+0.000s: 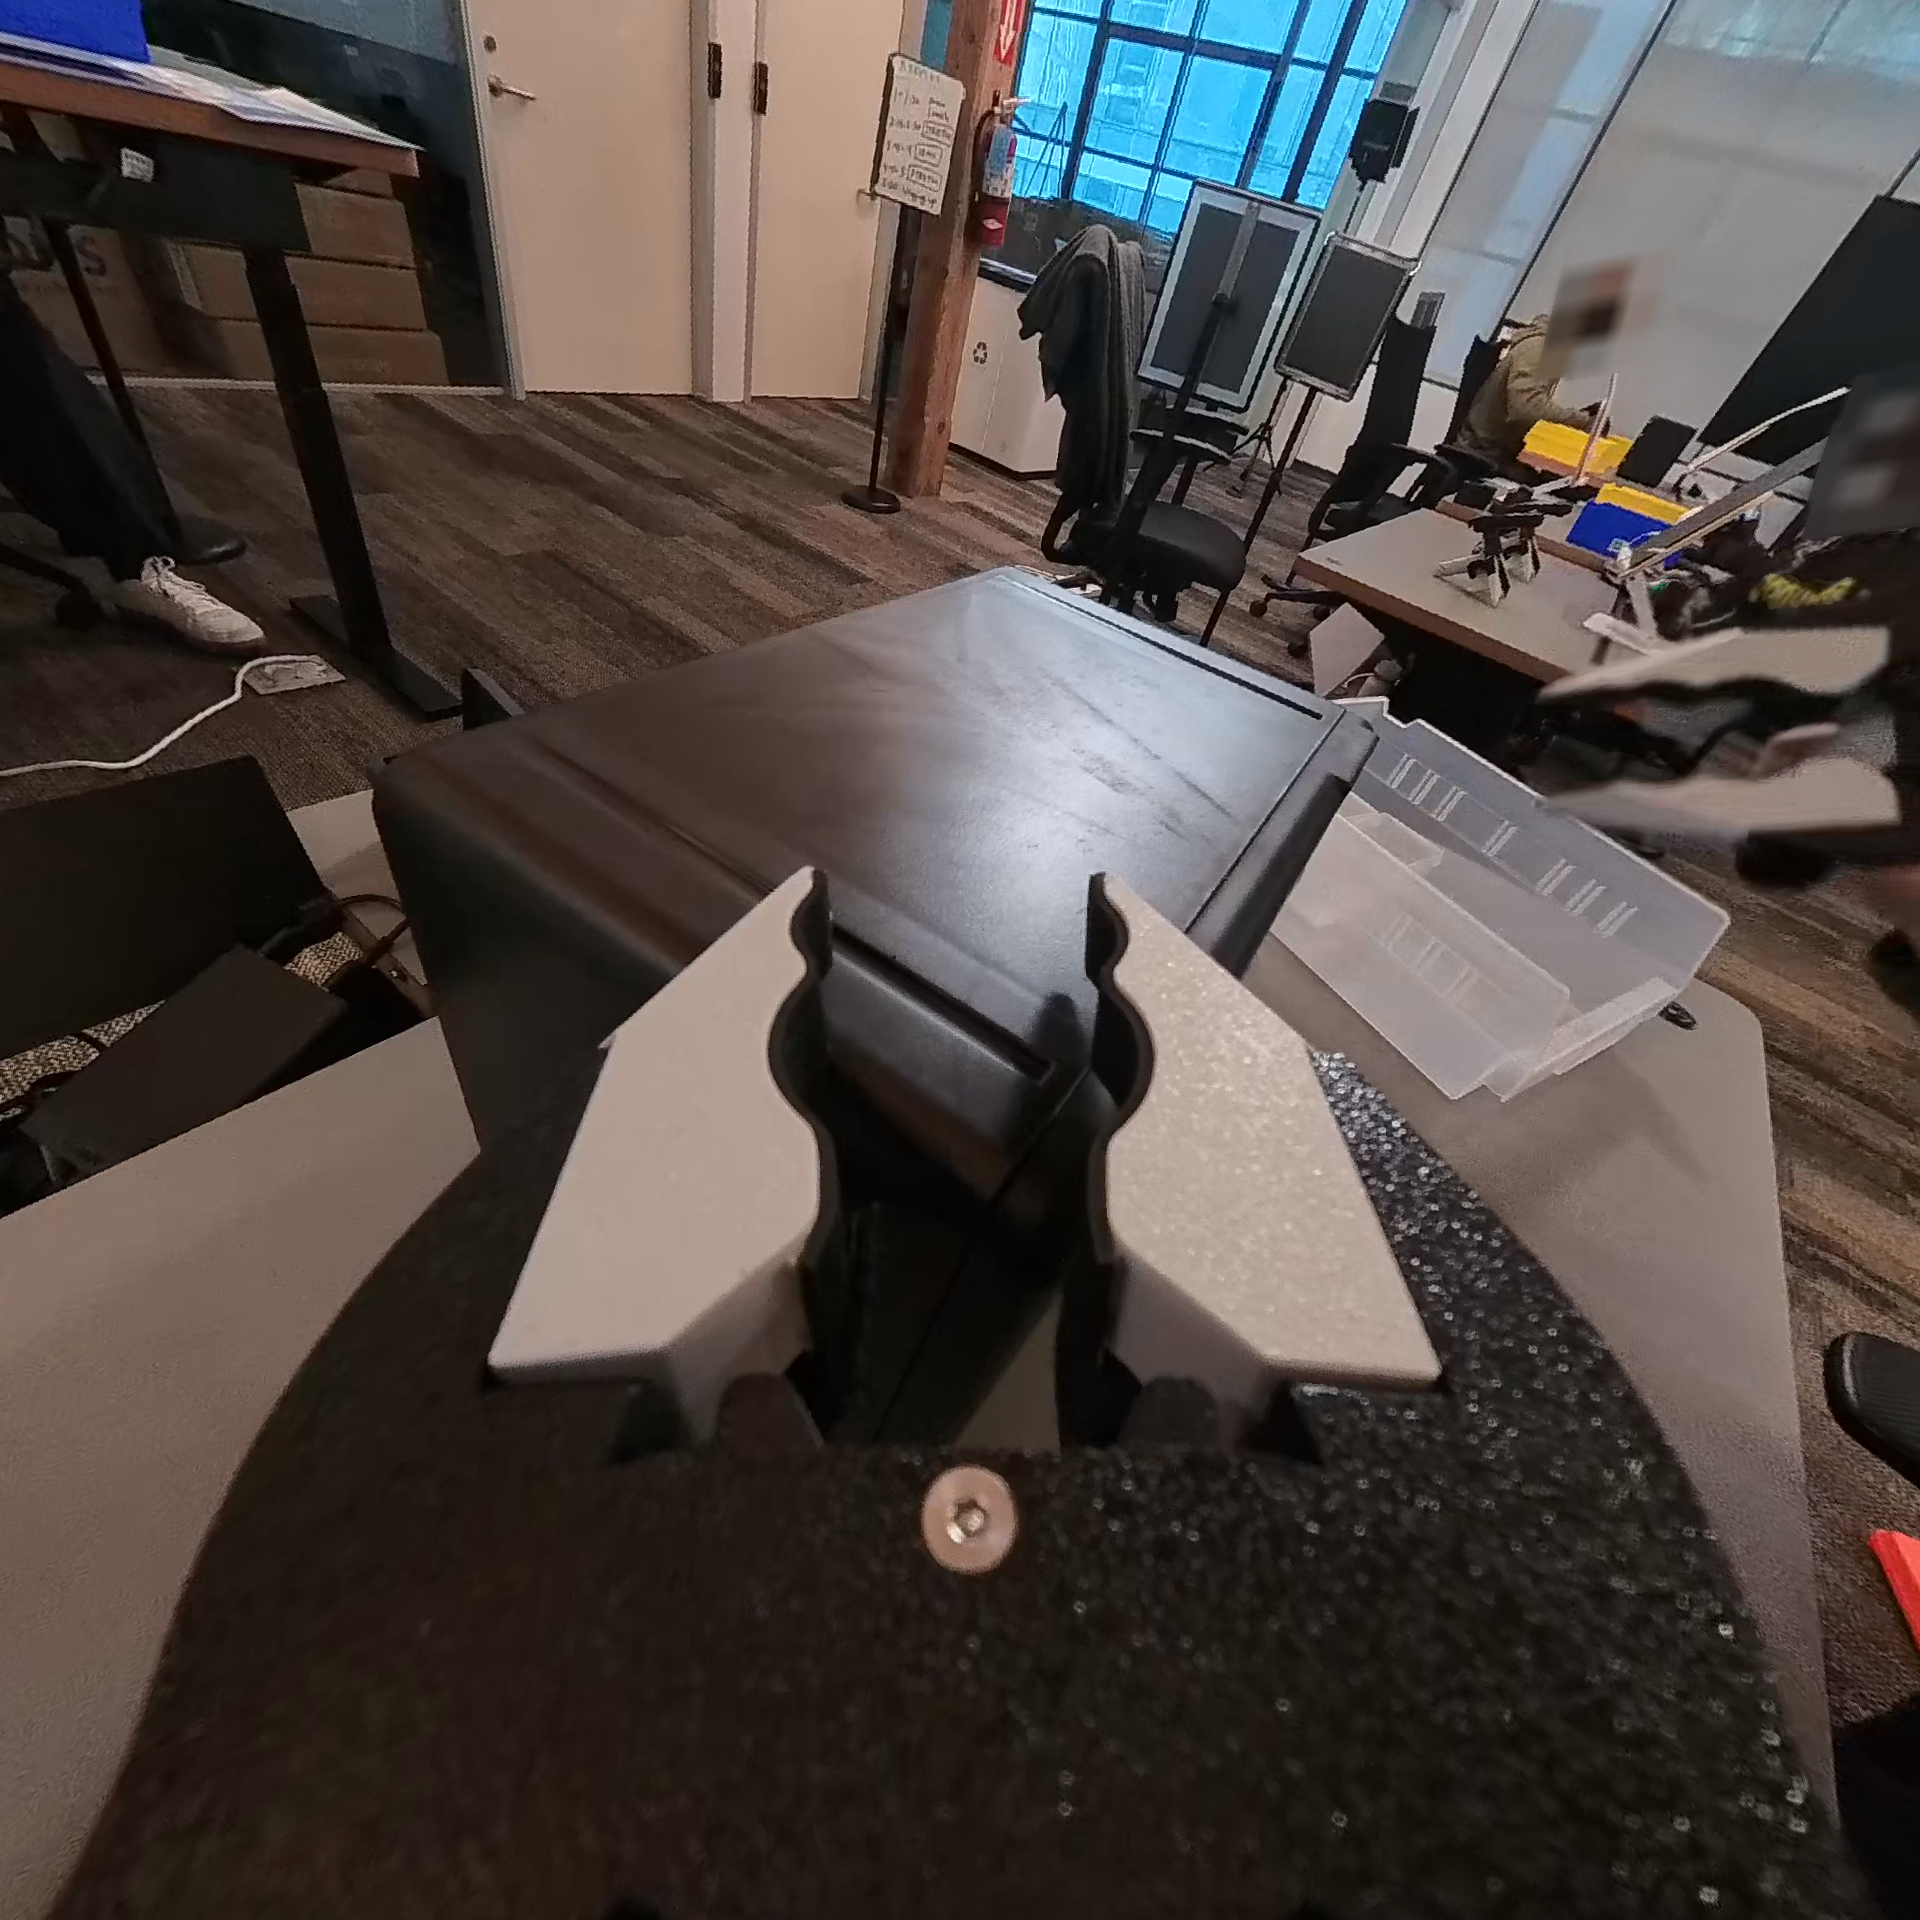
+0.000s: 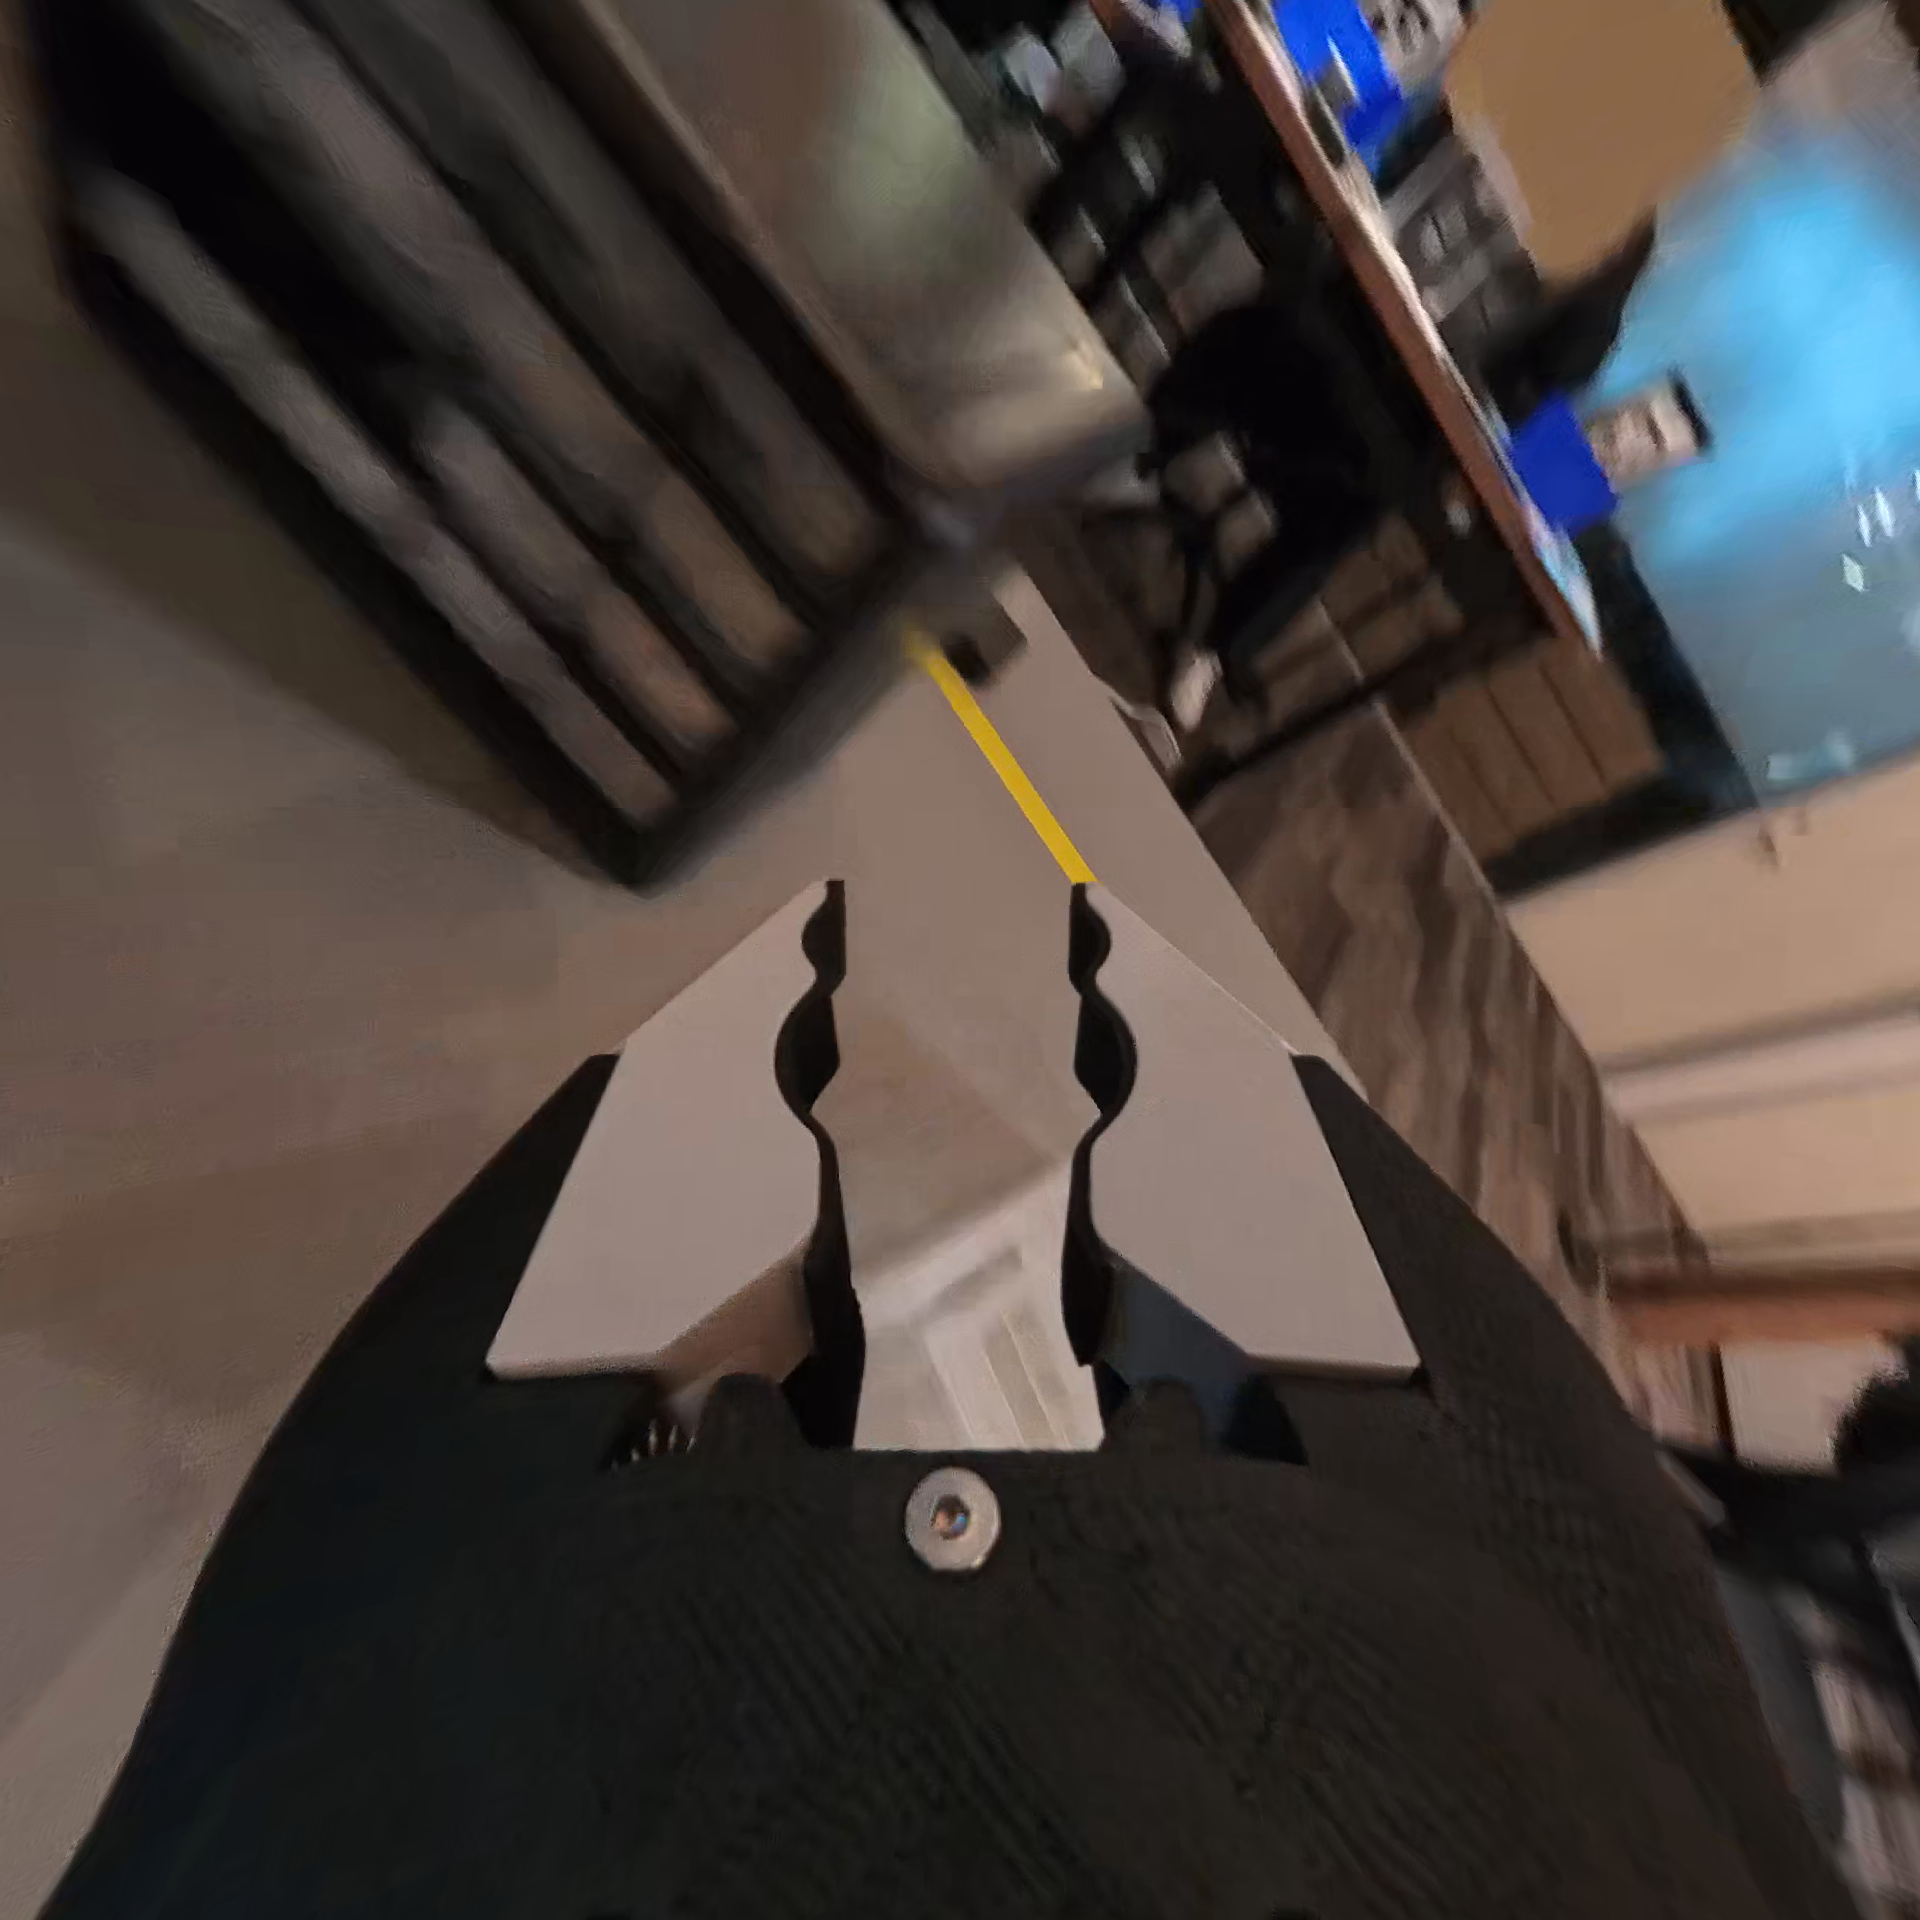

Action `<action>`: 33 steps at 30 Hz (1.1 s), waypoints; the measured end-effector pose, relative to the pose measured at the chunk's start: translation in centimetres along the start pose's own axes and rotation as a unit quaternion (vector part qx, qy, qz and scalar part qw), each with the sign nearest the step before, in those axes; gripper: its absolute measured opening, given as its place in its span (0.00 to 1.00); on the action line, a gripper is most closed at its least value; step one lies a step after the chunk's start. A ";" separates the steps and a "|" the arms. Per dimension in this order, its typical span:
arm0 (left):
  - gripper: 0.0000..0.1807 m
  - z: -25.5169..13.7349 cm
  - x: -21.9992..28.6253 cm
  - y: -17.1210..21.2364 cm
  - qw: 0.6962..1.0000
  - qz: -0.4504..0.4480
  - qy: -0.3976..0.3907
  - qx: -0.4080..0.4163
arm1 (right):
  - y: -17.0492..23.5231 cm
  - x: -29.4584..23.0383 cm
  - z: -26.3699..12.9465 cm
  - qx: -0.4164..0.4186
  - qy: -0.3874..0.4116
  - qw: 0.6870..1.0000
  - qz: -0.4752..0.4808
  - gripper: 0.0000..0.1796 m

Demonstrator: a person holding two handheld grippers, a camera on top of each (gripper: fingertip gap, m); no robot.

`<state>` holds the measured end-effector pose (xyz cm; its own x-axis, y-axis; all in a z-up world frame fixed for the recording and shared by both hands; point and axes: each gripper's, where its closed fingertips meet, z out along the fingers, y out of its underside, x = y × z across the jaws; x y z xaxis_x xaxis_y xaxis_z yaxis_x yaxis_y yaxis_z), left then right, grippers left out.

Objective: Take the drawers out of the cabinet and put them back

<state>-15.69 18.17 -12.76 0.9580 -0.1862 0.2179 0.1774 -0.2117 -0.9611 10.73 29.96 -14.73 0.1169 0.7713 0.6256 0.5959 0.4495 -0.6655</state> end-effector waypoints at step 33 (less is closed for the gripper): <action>0.25 -0.3 0.1 -0.1 0.999 -0.023 0.033 0.012 | -4.9 -16.0 7.9 0.016 0.227 0.897 -0.380 0.05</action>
<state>-15.68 17.91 -12.60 0.9318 -0.2405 0.2718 0.2269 -0.1985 -0.9535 -0.34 18.94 -24.71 0.0018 -0.0222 0.9998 0.6186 0.7855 0.0163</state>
